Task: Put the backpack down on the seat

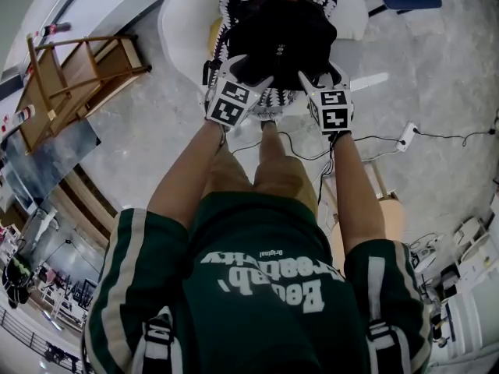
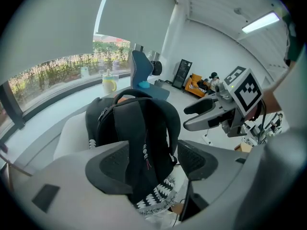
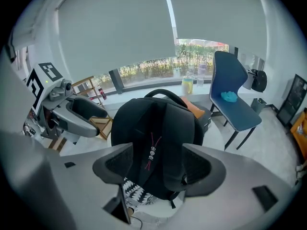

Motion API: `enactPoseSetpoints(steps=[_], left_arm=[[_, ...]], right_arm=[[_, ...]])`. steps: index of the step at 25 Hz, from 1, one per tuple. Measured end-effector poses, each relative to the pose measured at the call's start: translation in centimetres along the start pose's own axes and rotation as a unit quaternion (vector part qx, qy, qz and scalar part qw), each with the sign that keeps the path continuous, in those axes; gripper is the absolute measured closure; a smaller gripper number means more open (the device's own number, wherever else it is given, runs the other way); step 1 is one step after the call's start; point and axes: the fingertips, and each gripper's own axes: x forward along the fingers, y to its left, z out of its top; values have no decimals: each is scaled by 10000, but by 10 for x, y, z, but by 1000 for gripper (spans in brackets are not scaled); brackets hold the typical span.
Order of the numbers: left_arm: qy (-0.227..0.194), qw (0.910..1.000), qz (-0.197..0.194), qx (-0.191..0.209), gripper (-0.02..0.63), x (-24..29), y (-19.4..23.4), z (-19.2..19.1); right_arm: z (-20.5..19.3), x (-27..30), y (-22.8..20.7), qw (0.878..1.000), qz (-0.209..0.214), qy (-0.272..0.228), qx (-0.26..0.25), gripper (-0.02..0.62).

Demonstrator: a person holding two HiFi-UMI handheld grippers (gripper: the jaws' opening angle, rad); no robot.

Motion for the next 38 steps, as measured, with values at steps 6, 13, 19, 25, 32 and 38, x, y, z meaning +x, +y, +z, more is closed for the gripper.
enactPoseSetpoints(steps=[6, 13, 19, 25, 32, 38], left_arm=[[-222, 9979, 260, 557, 589, -9, 1, 5], [-201, 9976, 251, 605, 589, -9, -8, 9], [-479, 9953, 376, 748, 589, -48, -13, 34], [-1029, 9885, 524, 976, 589, -111, -21, 73], [-1817, 9737, 417, 1309, 589, -195, -28, 115], [-2545, 9566, 113, 1414, 589, -277, -30, 139]], right_arm=[[-4, -11, 27, 9964, 583, 76, -618, 561], [2, -19, 23, 9967, 443, -56, -676, 561], [31, -50, 36, 9941, 413, -380, -926, 561], [77, -105, 63, 9911, 156, -903, -970, 563], [131, -178, 105, 9823, -353, -1750, -568, 561], [172, -234, 144, 9665, -817, -2398, -416, 562]])
